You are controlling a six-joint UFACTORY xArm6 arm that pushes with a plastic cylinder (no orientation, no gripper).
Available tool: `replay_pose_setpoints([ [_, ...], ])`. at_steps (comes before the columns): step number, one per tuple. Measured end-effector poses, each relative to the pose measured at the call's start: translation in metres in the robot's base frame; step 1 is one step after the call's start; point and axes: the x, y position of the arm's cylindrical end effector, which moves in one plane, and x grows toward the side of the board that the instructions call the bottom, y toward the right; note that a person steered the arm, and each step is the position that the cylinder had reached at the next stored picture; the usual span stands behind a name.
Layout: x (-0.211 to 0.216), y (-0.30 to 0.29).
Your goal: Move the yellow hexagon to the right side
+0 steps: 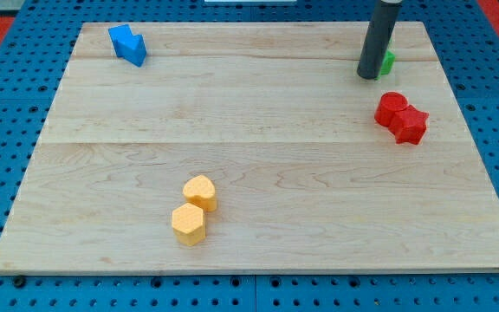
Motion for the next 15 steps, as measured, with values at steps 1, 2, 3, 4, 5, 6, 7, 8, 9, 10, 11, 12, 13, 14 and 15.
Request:
replay_pose_setpoints([
  [1, 0.000, -0.002],
  [2, 0.010, -0.048],
  [3, 0.017, -0.092],
  [4, 0.018, -0.097],
  [5, 0.017, -0.101],
  [6, -0.006, -0.138],
  [7, -0.006, -0.143],
  [8, -0.006, -0.148],
  [9, 0.015, -0.192],
  [10, 0.033, -0.222],
  [11, 0.094, -0.262],
  [12, 0.121, -0.287],
  [13, 0.150, -0.305],
  [14, 0.190, -0.316],
  [15, 0.220, -0.316],
])
